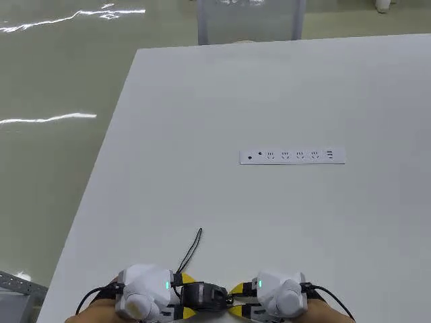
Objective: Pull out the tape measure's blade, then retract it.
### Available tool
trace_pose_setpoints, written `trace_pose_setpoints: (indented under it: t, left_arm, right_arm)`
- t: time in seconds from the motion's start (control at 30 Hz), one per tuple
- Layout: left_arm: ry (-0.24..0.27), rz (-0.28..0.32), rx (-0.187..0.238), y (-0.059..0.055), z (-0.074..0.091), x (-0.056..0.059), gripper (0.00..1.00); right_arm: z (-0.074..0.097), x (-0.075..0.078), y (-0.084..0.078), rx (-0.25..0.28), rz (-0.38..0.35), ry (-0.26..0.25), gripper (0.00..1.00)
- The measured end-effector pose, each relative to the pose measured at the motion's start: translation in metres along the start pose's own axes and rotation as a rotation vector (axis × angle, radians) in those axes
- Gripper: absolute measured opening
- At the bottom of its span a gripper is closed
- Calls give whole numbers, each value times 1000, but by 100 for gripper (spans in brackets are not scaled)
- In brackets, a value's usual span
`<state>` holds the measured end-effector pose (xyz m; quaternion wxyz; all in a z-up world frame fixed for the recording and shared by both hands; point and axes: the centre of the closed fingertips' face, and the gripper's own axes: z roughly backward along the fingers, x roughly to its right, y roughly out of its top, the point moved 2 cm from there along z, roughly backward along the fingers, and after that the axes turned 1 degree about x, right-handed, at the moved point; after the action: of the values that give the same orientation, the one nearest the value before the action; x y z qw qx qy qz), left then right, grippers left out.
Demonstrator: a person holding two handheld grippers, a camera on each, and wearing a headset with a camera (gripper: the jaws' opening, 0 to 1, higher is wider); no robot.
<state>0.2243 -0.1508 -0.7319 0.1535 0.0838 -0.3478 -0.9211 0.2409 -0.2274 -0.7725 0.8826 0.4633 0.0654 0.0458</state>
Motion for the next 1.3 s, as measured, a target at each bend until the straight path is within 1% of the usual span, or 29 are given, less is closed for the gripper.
trace_pose_setpoints:
  t: [0.07, 0.1, 0.13, 0.17, 0.23, 0.3, 0.37, 0.63, 0.9, 1.0, 1.1, 1.3]
  left_arm:
    - [0, -1, 1, 0, 0, 0, 26]
    - [0, -1, 1, 0, 0, 0, 26]
    - [0, -2, 1, 0, 0, 0, 26]
    - [-1, -2, 1, 0, 0, 0, 26]
    - [-1, -3, 1, 1, -1, 0, 26]
    - [-2, -4, 2, 1, -1, 0, 26]
    - [-4, -4, 2, 1, -1, 0, 26]
    - [-4, -2, 2, 0, -1, 0, 26]
    - [4, 8, 8, -1, 1, 0, 26]
    - [7, 12, 11, -1, 1, 0, 26]
    - [6, 11, 11, -1, 1, 0, 26]
    - [5, 11, 12, -1, 1, 0, 26]
  right_arm:
    - [0, 0, 1, 7, -12, 0, 15]
    - [0, 0, 4, 19, -15, -3, 15]
    - [1, 0, 1, 1, -18, -8, 16]
    - [0, 0, 3, 6, -3, -9, 17]
    - [0, -1, 4, 15, -12, -2, 19]
    - [0, -1, 5, 18, -1, -1, 19]
    - [0, -2, 4, 10, 2, 9, 18]
    - [-1, 1, 1, 1, 15, 7, 15]
    - [-3, 1, 2, 0, 0, 16, 14]
    - [-3, 2, 2, -2, 7, 13, 13]
    - [-2, 1, 2, 0, -18, 18, 14]
    - [-3, 1, 2, -9, 15, 19, 14]
